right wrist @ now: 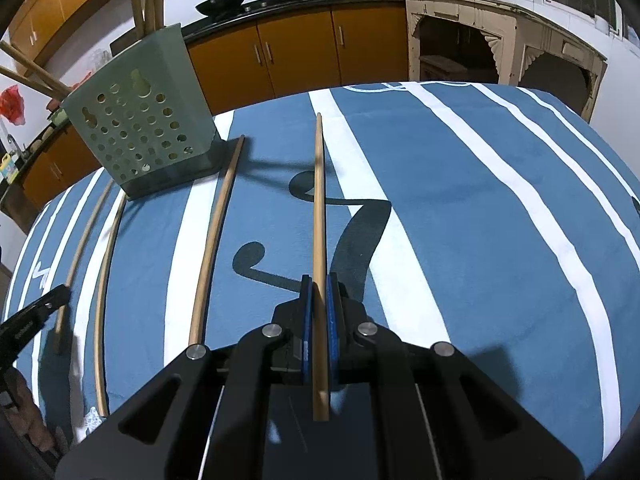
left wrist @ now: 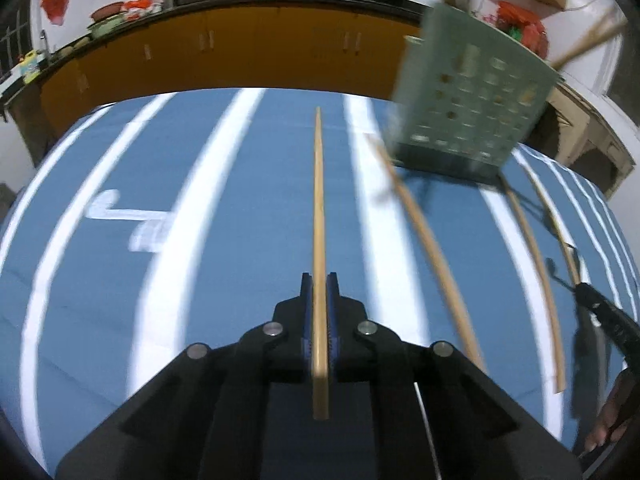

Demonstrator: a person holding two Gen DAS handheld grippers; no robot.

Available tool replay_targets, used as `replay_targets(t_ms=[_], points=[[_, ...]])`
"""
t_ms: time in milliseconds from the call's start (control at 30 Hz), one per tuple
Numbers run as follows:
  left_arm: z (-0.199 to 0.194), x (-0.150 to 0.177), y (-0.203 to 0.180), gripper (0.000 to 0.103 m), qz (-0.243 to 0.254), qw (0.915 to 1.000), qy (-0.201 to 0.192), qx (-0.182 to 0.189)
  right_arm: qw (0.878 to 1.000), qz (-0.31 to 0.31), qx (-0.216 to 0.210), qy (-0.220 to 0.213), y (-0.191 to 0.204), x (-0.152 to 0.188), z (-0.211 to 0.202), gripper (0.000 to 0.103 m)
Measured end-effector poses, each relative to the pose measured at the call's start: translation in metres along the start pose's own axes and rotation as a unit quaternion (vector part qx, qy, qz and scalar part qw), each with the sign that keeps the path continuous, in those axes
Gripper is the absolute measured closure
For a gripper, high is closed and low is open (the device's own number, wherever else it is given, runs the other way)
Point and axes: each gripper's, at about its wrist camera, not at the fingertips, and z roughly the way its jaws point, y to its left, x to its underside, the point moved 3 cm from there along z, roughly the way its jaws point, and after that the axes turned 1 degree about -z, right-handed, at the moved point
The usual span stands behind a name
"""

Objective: Organize utensils
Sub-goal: 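Grasp another chopstick with the right tool while the left tool grasps one too, then lift both held chopsticks off the tablecloth toward the holder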

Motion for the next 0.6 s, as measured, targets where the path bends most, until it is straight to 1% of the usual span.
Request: replay_targets(t_ms=[33, 100, 167, 267, 400, 600], points=[[-0.001, 0.0, 0.007, 0.095, -0.001, 1.0, 0.0, -0.002, 1.0, -0.002, 0.002, -0.001, 0.0, 0.0, 0.0, 0.095], [-0.004, 0.001, 0.019, 0.095, 0.002, 1.0, 0.001, 0.006, 1.0, -0.009, 0.006, -0.003, 0.002, 0.0, 0.001, 0.095], [-0.007, 0.003, 0.024, 0.094, 0.019, 0.9997, 0.003, 0.014, 1.0, -0.016, 0.009, -0.004, 0.005, -0.001, 0.002, 0.095], [-0.009, 0.006, 0.023, 0.093, 0.044, 0.999, 0.001, 0.007, 1.0, -0.027, 0.012, -0.003, 0.007, -0.001, 0.002, 0.095], [-0.01, 0.01, 0.019, 0.092, 0.062, 0.998, -0.008, -0.011, 0.999, -0.031, 0.011, -0.002, 0.006, -0.001, 0.002, 0.094], [-0.008, 0.01, 0.019, 0.092, 0.047, 0.9986, -0.009, -0.021, 0.999, -0.032, 0.01, -0.002, 0.007, -0.001, 0.002, 0.094]])
